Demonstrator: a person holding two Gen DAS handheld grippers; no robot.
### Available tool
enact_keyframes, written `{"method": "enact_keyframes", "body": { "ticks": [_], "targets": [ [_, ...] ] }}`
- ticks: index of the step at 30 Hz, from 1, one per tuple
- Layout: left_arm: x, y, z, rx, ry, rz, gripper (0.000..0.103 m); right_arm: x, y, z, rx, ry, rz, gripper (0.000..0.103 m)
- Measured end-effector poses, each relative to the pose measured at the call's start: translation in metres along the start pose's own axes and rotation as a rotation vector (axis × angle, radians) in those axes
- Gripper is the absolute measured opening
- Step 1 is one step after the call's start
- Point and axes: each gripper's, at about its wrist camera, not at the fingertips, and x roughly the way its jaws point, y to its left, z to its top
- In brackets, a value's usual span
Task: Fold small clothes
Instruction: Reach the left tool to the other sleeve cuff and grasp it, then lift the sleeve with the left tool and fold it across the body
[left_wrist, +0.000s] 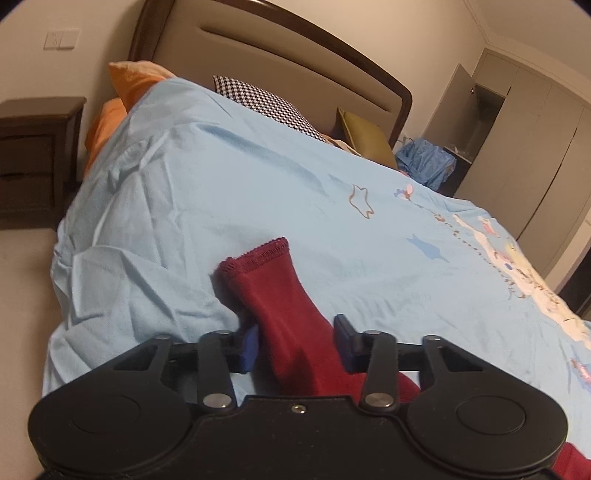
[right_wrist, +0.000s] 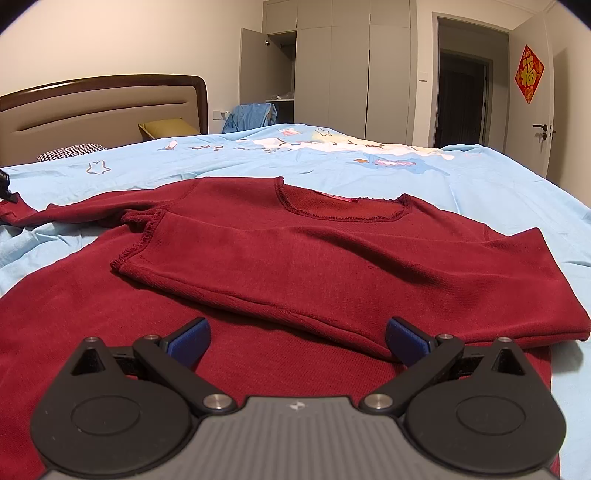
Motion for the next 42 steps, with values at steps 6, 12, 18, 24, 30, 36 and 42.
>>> {"method": "enact_keyframes", "body": {
  "ticks": [6,12,18,24,30,36,42],
  "targets": [
    [-0.005,0.001,0.004,-0.003,-0.033,-0.018,0.005,0.0,0.0,0.0,0.0,-0.001,0.0,0.103],
    [-0.035,-0.023,0.01,0.103,-0.138,-0.12,0.005,0.0,0.0,0.0,0.002,-0.002,0.002,0.103],
    [-0.088,-0.076,0.012,0.245,-0.26,-0.286,0.005,-0.003,-0.002,0.0,0.018,-0.02,0.011,0.103],
    [-0.148,-0.143,-0.004,0.391,-0.33,-0.5,0.005,-0.013,-0.01,0.0,0.077,-0.059,0.017,0.103],
    [-0.193,-0.207,-0.045,0.492,-0.294,-0.674,0.005,-0.035,-0.038,-0.008,0.27,-0.004,-0.036,0.103],
    [-0.211,-0.253,-0.126,0.58,-0.177,-0.841,0.005,-0.079,-0.053,-0.028,0.298,-0.024,-0.066,0.103],
    [-0.199,-0.272,-0.208,0.673,-0.045,-0.941,0.005,-0.119,-0.062,-0.053,0.334,-0.053,-0.191,0.103]
  ]
}}
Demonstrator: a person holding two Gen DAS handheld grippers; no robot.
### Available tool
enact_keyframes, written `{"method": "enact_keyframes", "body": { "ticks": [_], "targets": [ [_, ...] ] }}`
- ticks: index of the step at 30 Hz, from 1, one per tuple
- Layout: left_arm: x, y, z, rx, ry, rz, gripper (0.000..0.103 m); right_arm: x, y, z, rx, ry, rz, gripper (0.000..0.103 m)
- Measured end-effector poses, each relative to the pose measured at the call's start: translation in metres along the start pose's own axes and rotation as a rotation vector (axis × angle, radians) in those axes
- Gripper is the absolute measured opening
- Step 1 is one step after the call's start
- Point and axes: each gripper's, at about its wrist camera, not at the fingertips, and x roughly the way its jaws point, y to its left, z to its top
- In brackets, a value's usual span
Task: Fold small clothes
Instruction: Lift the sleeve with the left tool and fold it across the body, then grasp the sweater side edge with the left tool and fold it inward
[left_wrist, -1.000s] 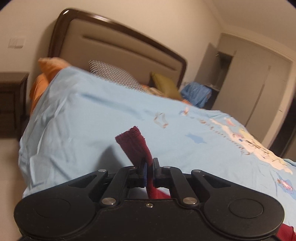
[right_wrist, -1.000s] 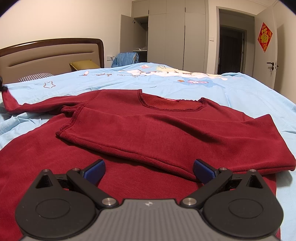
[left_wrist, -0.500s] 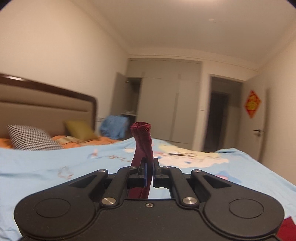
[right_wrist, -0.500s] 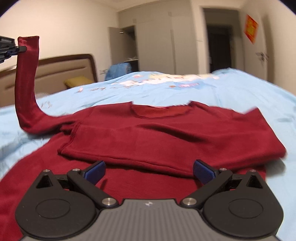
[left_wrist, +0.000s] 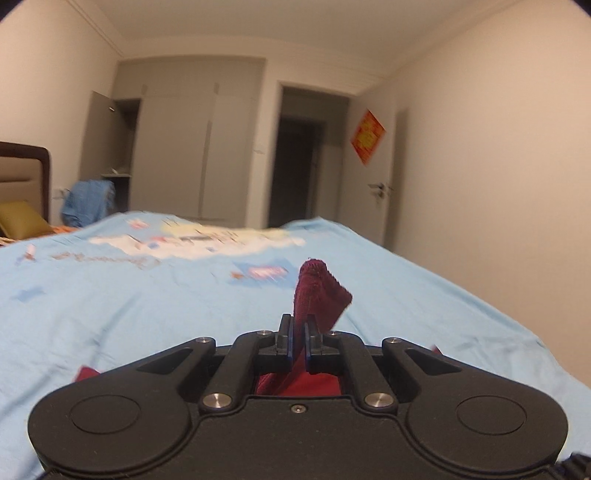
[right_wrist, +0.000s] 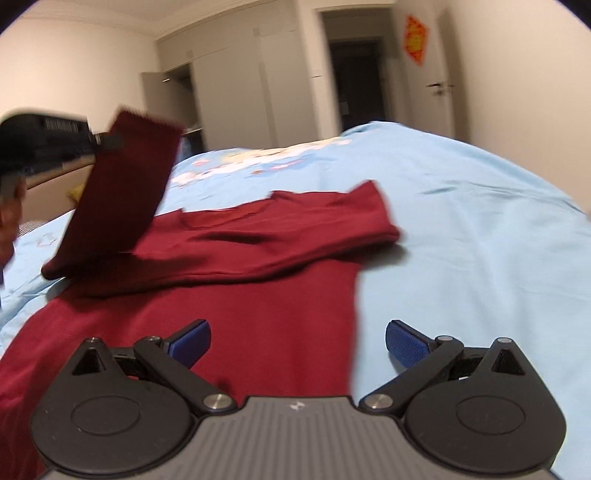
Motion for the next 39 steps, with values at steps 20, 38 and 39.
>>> {"method": "enact_keyframes", "body": {
  "ticks": [20,38,39],
  "targets": [
    [0.0,-0.005,-0.067,0.078,0.229,-0.104,0.089,-0.021,-0.025,-0.028,0.061,-0.017,-0.049,0.103],
    [-0.064,0.168,-0.046,-0.175,0.239,0.29,0.101,0.001,0.023,0.025,-0.102,-0.082,0.048,0.103],
    [-0.062,0.179,-0.045,-0.211,0.24,0.292,0.101,0.01,0.029,0.031,-0.111,-0.078,0.074,0.103]
  ]
}}
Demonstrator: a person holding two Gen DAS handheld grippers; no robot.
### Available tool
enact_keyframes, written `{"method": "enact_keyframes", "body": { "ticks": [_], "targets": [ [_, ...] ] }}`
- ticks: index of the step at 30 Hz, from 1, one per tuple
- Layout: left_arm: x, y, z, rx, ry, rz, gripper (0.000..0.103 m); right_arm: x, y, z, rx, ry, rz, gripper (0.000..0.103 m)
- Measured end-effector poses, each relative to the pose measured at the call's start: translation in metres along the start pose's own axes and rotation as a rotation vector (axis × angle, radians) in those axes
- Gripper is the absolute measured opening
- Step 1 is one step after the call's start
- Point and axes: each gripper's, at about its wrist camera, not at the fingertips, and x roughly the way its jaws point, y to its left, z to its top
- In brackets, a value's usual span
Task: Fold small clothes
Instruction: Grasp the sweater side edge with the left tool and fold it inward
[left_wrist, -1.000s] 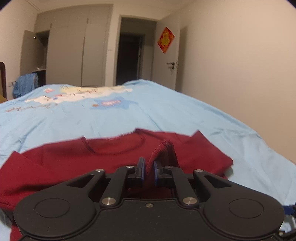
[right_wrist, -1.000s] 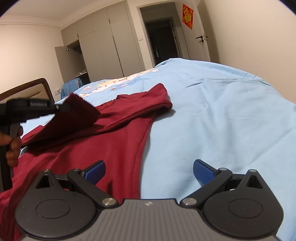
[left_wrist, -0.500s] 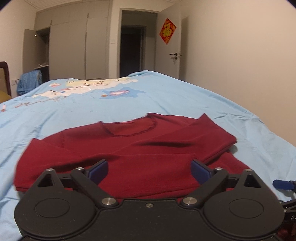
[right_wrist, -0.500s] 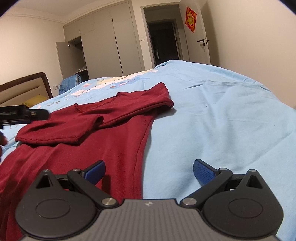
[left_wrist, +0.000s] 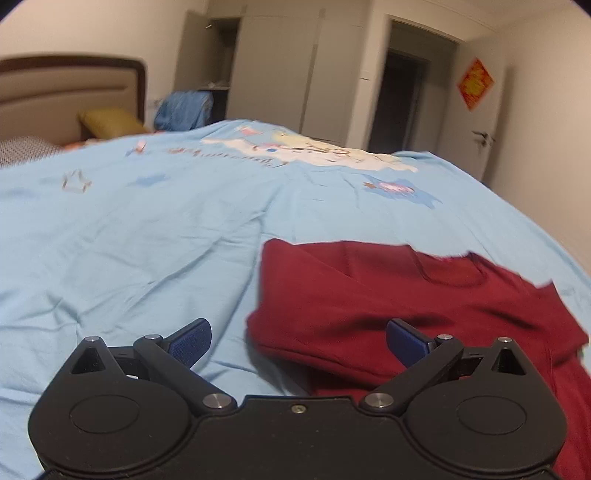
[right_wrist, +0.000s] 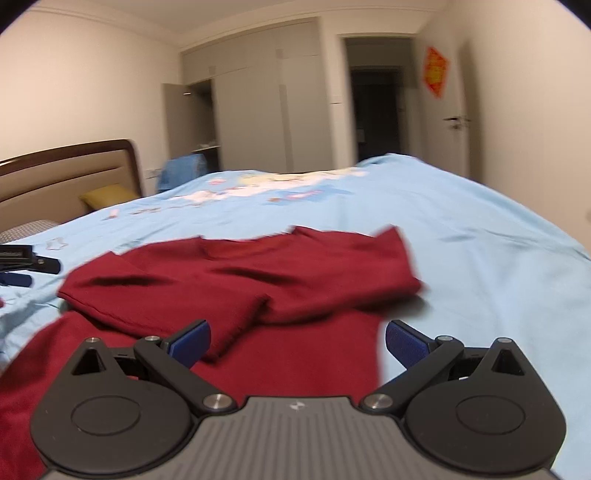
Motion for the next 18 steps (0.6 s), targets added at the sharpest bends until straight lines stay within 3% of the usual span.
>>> {"method": "enact_keyframes", "body": {
  "ticks": [5,8,12,18],
  "targets": [
    [0.029,0.024,0.018,-0.1,0.036,-0.012,0.099,0.057,0.02,0.018,-0.041,0.032,0.134,0.103],
    [0.051,0.035,0.03,-0.166,0.064,-0.029,0.099,0.083,0.019,0.024,0.024,0.051,0.305,0.103],
    [0.084,0.042,0.042,-0.251,0.129,-0.084,0.092,0.1,0.02,0.015,0.032,0.088,0.449,0.103],
    [0.123,0.052,0.046,-0.374,0.185,-0.13,0.079,0.101,0.01,0.001,0.085,0.08,0.486,0.103]
  ]
}}
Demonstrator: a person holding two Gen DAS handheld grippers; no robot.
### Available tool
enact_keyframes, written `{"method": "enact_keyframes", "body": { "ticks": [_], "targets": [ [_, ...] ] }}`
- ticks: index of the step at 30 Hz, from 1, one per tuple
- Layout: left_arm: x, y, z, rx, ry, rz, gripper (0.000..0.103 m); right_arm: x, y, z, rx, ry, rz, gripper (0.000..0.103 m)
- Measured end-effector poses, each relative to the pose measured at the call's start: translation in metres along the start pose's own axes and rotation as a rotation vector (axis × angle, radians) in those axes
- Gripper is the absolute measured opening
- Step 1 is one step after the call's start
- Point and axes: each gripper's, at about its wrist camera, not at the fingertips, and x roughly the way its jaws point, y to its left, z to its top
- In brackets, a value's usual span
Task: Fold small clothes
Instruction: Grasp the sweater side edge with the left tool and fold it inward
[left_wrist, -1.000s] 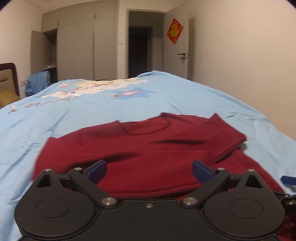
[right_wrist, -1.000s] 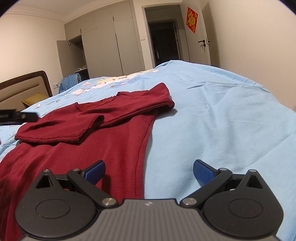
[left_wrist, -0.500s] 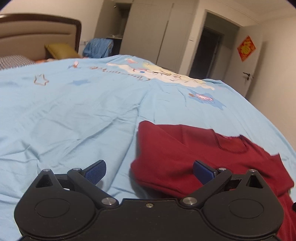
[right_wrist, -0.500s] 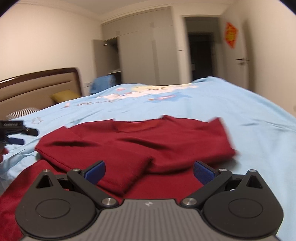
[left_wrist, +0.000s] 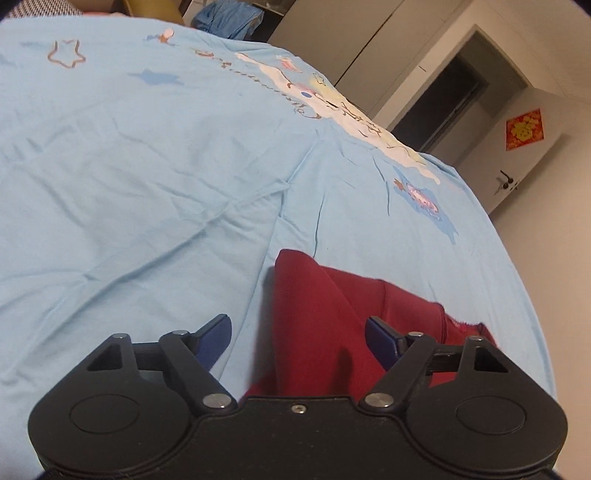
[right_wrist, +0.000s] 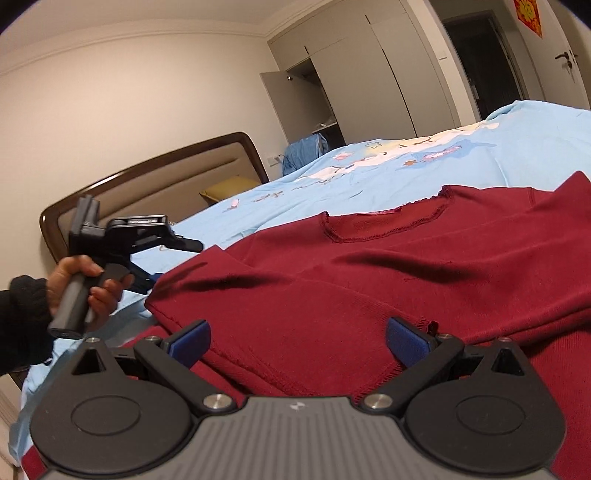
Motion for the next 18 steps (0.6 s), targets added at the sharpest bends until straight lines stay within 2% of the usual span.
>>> {"method": "enact_keyframes", "body": {
  "ticks": [4,5,7,9,10,11,12,15,18],
  "targets": [
    [0.016,0.0,0.008,-0.047,0.007,-0.026,0.079,-0.002,-0.004,-0.002,0.018,-0.001,0.012,0.103],
    [0.02,-0.001,0.011,-0.052,0.01,-0.032,0.076,-0.001,-0.005,-0.003,0.025,-0.003,0.016,0.103],
    [0.028,-0.006,0.014,-0.047,0.02,-0.034,0.064,-0.003,-0.007,-0.003,0.036,-0.007,0.024,0.103],
    [0.034,-0.015,0.015,-0.007,0.029,-0.022,0.034,-0.002,-0.006,-0.003,0.041,-0.008,0.025,0.103],
    [0.034,-0.022,0.015,0.029,0.02,-0.013,0.027,-0.003,-0.006,-0.003,0.04,-0.008,0.025,0.103],
    [0.031,-0.03,0.013,0.078,-0.001,-0.007,0.017,-0.003,-0.006,-0.003,0.039,-0.008,0.023,0.103],
    [0.026,-0.04,0.009,0.139,-0.035,0.004,0.011,-0.003,-0.005,-0.003,0.038,-0.008,0.022,0.103],
    [0.003,-0.078,-0.007,0.407,-0.156,0.043,0.008,-0.002,-0.004,-0.003,0.038,-0.008,0.022,0.103],
    [-0.026,-0.112,-0.037,0.701,-0.268,0.031,0.008,-0.002,-0.004,-0.002,0.037,-0.008,0.019,0.103]
  ]
}}
